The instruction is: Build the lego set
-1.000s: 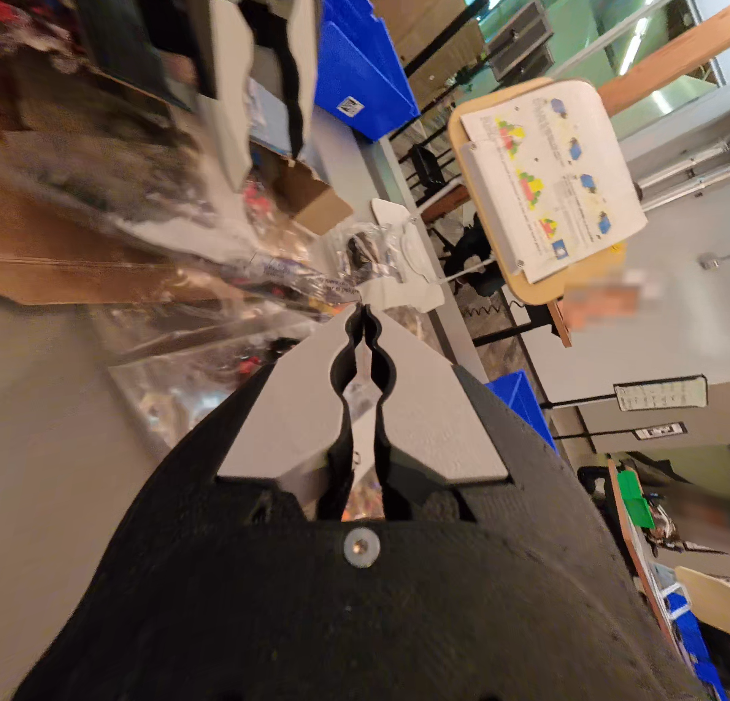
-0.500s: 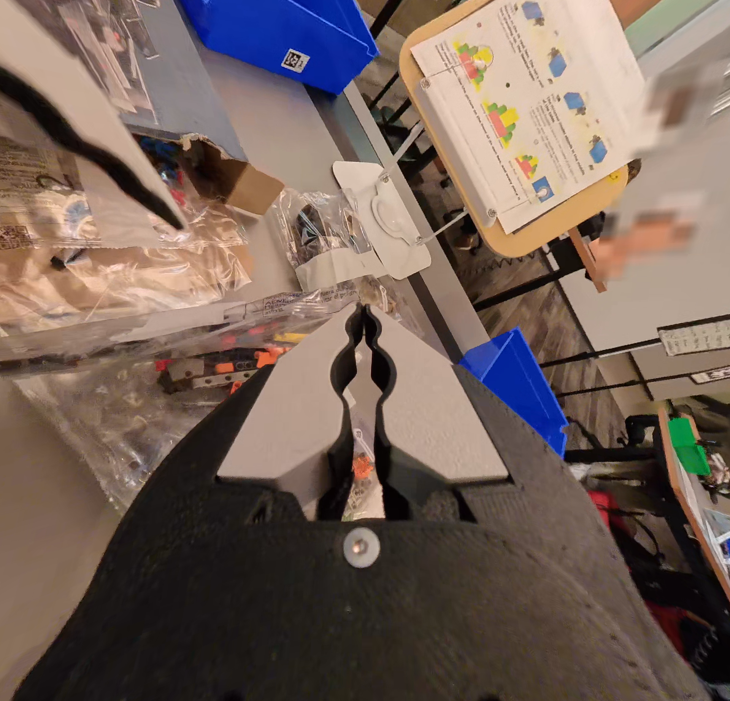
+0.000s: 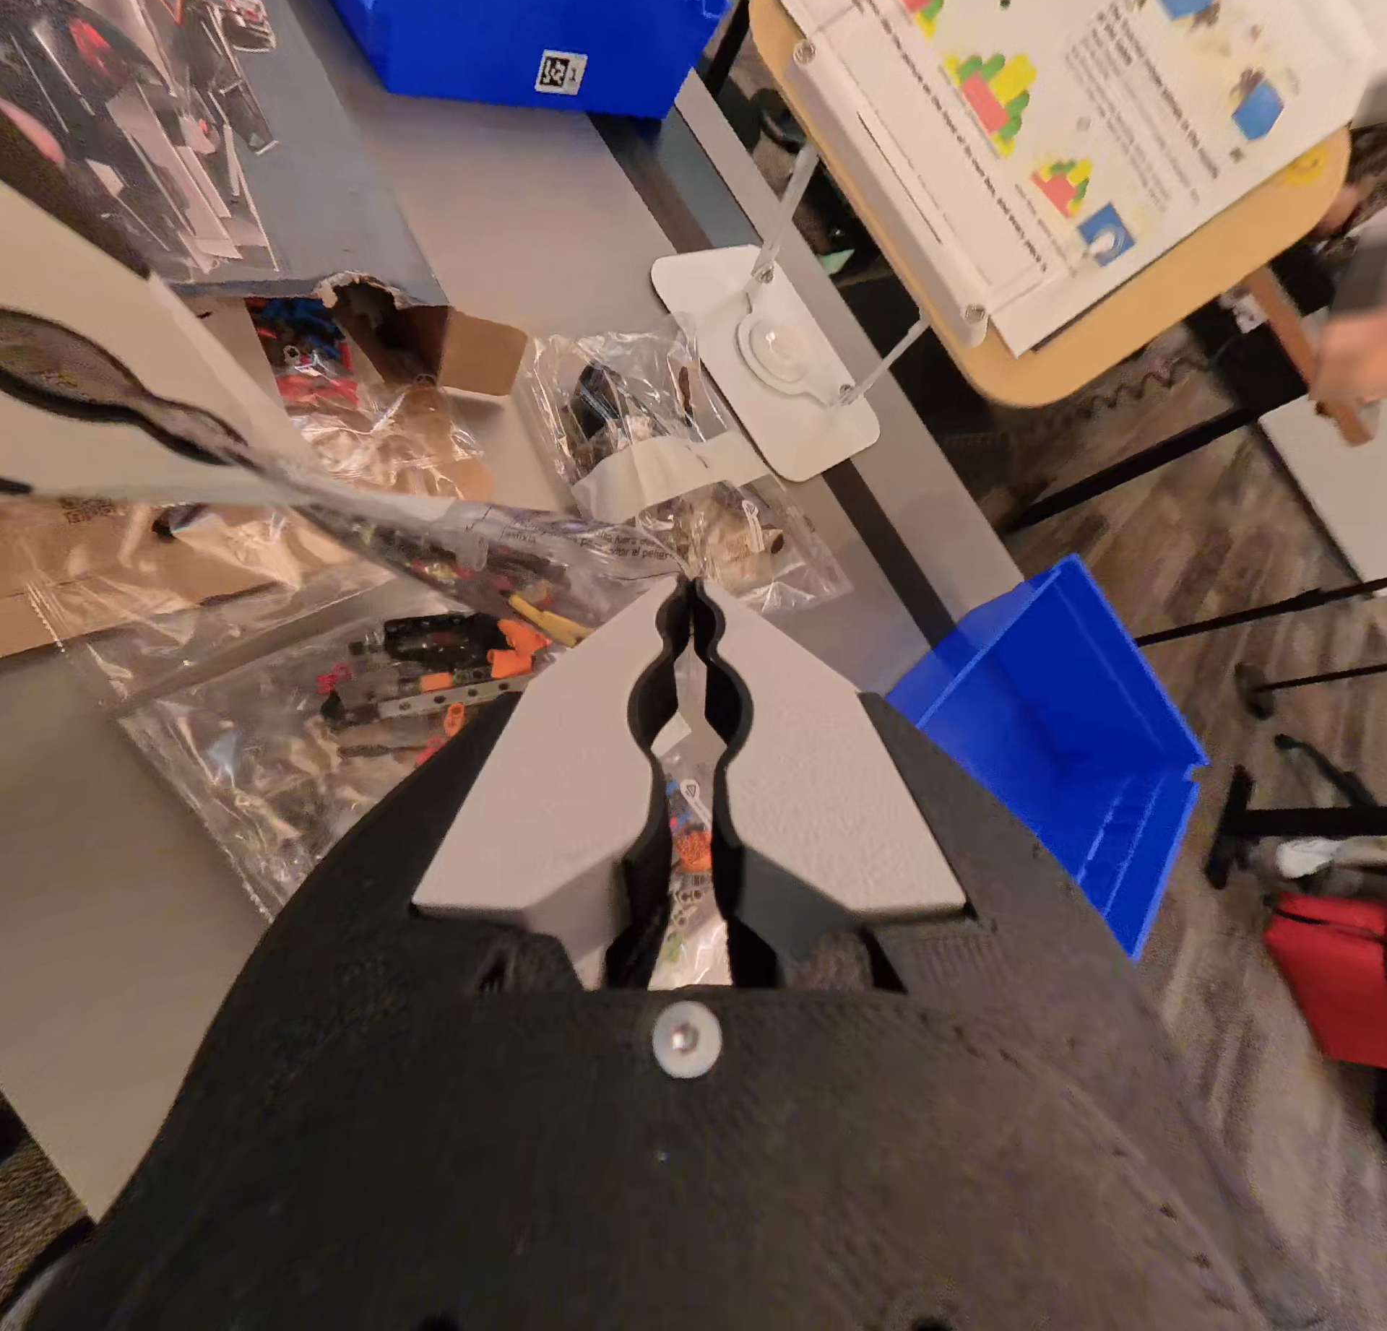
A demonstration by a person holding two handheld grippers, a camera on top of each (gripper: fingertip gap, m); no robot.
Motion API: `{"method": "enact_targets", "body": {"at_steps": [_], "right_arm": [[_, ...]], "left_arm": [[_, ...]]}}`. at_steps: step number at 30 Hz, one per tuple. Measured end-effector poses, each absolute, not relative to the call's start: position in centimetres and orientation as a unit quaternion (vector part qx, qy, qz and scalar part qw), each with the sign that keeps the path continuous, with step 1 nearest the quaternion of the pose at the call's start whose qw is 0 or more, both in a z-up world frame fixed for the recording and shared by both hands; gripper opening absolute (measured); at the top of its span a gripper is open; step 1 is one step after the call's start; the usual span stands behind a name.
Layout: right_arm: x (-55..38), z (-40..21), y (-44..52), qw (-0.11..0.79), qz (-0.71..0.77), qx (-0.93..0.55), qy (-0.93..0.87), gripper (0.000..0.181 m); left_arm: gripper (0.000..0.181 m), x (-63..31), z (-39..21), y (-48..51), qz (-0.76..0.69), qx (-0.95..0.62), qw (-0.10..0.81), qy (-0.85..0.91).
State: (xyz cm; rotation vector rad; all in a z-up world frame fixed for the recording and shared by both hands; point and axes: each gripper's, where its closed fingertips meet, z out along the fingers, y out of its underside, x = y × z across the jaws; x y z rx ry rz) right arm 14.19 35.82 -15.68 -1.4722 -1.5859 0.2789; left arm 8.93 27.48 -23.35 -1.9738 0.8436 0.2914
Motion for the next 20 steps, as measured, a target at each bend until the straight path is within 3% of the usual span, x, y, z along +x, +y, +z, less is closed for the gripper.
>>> {"method": "enact_targets", "body": {"at_steps": [1,10,20], "right_arm": [[14.4,-15.7,36.5,0.452,0.121,-0.608,-0.641,0.0],[15.5,-14.7,44.8,0.421,0.139,-0.675,-0.589,0.0],[15.8,-12.1,53.1,0.552,0.132,-0.654,-0.5,0.0]], "left_arm": [[0.0,8.6,-22.8,28.1,0.115,-0.805,0.466,0.348],[0.0,6.3,-19.0,37.4,0.123,-0.796,0.433,0.404],[0.0,4.6,-14.4,48.8,0.234,-0.72,0.533,0.378]]}}
